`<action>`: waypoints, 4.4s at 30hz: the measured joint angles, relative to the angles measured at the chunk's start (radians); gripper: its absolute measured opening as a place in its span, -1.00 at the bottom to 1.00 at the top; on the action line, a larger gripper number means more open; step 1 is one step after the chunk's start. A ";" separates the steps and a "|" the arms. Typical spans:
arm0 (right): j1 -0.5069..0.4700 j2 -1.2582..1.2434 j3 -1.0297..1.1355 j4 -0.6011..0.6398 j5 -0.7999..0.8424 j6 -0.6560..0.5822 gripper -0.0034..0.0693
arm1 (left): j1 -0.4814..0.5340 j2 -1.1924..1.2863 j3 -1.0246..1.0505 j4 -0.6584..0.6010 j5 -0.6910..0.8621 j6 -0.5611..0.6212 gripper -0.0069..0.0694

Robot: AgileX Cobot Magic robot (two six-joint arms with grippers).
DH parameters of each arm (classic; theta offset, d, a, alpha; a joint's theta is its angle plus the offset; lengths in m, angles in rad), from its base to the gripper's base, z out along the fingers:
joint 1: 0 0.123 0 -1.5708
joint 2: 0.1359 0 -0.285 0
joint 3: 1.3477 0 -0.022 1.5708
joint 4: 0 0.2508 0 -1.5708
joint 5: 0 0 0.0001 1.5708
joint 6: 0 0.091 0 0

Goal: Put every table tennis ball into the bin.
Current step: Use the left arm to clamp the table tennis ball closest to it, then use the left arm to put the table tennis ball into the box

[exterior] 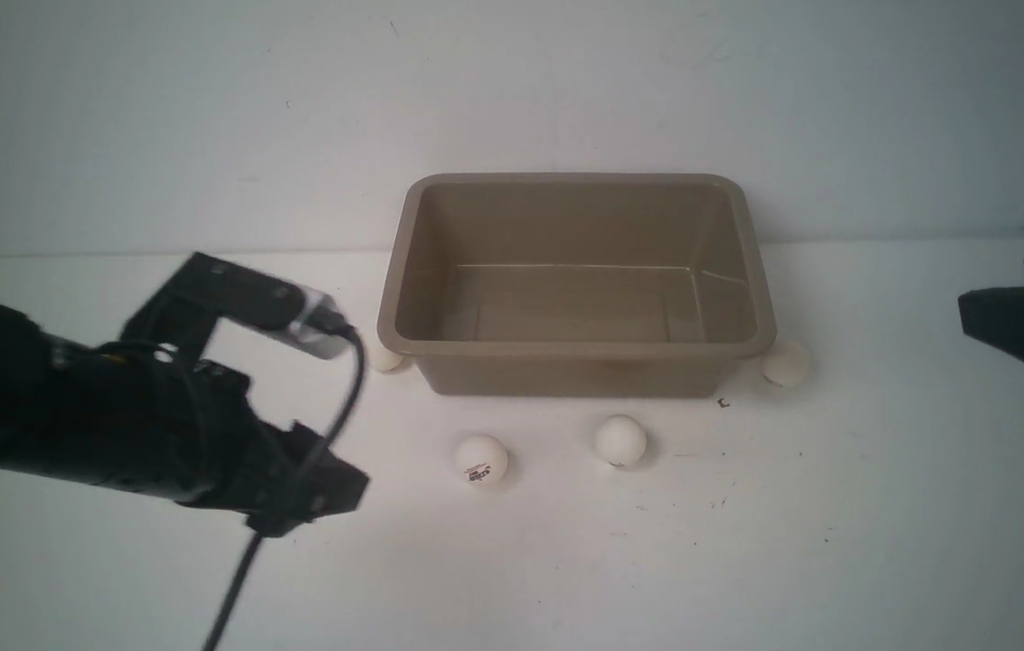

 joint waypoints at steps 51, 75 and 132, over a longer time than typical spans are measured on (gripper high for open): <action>0.000 0.000 0.003 0.045 0.027 -0.030 0.16 | -0.176 0.518 -0.228 -0.382 -0.359 0.280 0.64; 0.000 0.000 0.003 0.045 0.026 -0.034 0.16 | -0.176 0.591 -0.236 -0.549 -0.332 0.388 0.52; 0.000 0.000 0.003 0.045 0.016 -0.039 0.16 | -0.180 0.404 -0.407 -1.002 -0.717 1.192 0.47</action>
